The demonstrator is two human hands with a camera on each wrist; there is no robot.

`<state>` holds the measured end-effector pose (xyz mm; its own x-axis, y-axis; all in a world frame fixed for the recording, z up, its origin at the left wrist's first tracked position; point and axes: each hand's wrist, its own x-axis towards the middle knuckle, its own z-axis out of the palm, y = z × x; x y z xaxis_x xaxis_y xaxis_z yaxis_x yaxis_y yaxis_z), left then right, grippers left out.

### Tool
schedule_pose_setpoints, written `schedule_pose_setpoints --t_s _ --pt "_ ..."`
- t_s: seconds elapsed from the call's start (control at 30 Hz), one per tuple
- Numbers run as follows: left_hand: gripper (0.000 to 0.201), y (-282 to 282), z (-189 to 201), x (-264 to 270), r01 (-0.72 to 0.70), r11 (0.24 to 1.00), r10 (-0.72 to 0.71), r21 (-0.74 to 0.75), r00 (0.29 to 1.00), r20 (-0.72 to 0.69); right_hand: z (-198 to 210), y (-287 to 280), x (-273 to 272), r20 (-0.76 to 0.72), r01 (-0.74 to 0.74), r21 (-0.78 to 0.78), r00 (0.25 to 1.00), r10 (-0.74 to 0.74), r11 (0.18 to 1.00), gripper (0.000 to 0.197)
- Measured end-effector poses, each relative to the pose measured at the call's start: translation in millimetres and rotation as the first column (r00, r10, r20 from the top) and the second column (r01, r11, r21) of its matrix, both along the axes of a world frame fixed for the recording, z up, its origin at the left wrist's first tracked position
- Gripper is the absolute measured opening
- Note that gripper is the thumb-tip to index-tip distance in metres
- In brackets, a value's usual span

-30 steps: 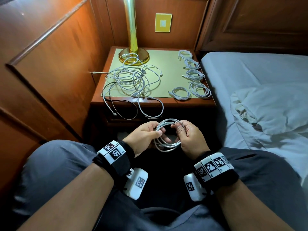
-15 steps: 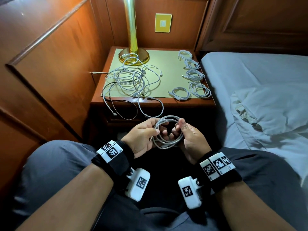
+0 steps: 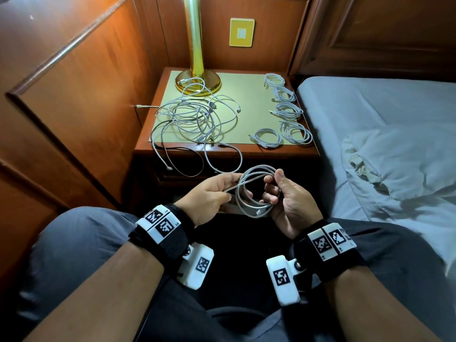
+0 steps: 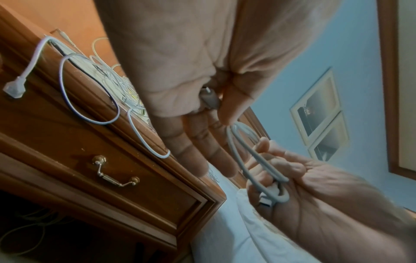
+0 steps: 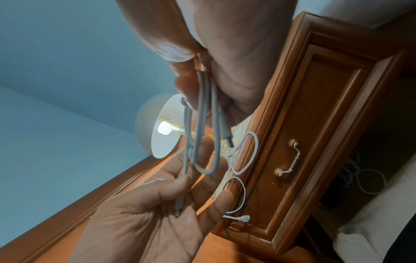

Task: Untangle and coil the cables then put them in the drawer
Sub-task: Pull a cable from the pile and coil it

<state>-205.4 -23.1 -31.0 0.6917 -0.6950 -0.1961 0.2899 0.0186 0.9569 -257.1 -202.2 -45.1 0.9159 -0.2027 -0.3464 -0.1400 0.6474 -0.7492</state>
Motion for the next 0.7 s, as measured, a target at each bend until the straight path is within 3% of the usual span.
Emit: schedule_pose_setpoints --t_s 0.1,0.2,0.3,0.4,0.5,0.53,0.6,0.7 --pt "0.061 -1.6 0.0 0.5 0.001 0.999 -0.003 0.037 0.999 0.054 -4.1 -1.4 0.8 0.013 0.0 -0.067 1.0 0.001 0.998 0.037" --pt "0.046 1.8 -1.5 1.3 0.034 0.996 -0.044 0.087 0.992 0.121 -5.7 -4.4 0.2 0.04 -0.006 -0.199 0.999 0.015 0.98 0.035" --pt "0.047 4.4 -5.5 0.1 0.074 0.992 -0.08 0.097 0.995 0.052 -5.1 -4.2 -0.5 0.053 -0.05 -0.316 0.996 0.07 0.948 0.034" --pt "0.04 -1.1 -6.1 -1.6 -0.022 0.998 0.021 0.062 1.0 0.015 -8.5 3.5 -2.5 0.05 -0.094 -0.374 0.991 0.121 0.923 0.033" --pt "0.009 -6.2 -12.1 -5.0 -0.132 0.989 0.124 0.067 0.986 0.113 -13.0 8.0 -2.9 0.056 -0.129 -0.403 0.985 0.165 0.906 0.034" --pt "0.007 -7.1 -13.9 -6.4 -0.156 0.986 0.148 0.061 0.983 0.112 -13.9 8.2 -3.4 0.068 -0.144 -0.399 0.98 0.185 0.905 0.036" --pt "0.009 -8.8 -13.3 -8.5 -0.182 0.983 0.182 0.011 0.983 0.026 -14.5 8.8 -2.9 0.071 -0.153 -0.414 0.977 0.199 0.898 0.04" --pt "0.008 -9.7 -6.7 -9.5 -0.23 0.966 0.205 -0.122 0.961 -0.187 -16.0 6.5 -1.2 0.048 -0.099 -0.461 0.989 0.136 0.882 0.028"
